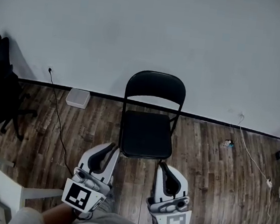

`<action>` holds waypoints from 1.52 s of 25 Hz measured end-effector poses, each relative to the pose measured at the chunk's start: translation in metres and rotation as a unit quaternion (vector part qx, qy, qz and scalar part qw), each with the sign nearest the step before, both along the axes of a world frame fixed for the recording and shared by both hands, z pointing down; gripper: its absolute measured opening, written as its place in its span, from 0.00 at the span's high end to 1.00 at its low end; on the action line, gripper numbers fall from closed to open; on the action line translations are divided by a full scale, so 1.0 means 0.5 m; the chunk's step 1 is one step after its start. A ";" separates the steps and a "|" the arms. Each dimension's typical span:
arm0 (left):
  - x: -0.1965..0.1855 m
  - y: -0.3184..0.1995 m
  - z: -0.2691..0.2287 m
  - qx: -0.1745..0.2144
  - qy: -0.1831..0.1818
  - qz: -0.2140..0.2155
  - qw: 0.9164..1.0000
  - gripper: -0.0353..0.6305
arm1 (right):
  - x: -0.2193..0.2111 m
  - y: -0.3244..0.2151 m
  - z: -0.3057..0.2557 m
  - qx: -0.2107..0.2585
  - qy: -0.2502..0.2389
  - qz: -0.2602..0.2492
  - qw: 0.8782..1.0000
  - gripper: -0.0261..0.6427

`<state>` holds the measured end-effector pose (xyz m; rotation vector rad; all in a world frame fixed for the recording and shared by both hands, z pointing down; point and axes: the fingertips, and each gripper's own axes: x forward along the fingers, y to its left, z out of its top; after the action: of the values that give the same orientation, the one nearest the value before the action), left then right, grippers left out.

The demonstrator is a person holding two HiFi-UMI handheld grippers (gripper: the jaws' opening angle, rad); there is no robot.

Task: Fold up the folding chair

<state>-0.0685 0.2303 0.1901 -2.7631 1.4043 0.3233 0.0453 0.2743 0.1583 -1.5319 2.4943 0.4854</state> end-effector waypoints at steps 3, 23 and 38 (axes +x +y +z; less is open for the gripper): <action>-0.007 -0.099 -0.011 0.001 0.007 0.003 1.000 0.87 | -0.001 -0.096 -0.001 -0.004 -0.012 0.016 1.000 0.93; 0.043 -0.551 0.354 -0.192 -0.103 -0.005 0.976 0.62 | 0.084 -0.414 0.269 -0.161 -0.144 0.103 0.971 0.78; 0.017 -0.842 0.792 -0.274 -0.162 -0.036 0.947 0.53 | 0.207 -0.290 0.767 -0.395 -0.269 0.201 0.855 0.66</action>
<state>-0.0602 -0.1910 0.5864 -2.9478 1.6943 -0.5899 0.1490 0.1291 0.5420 -2.0738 1.9743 -0.9414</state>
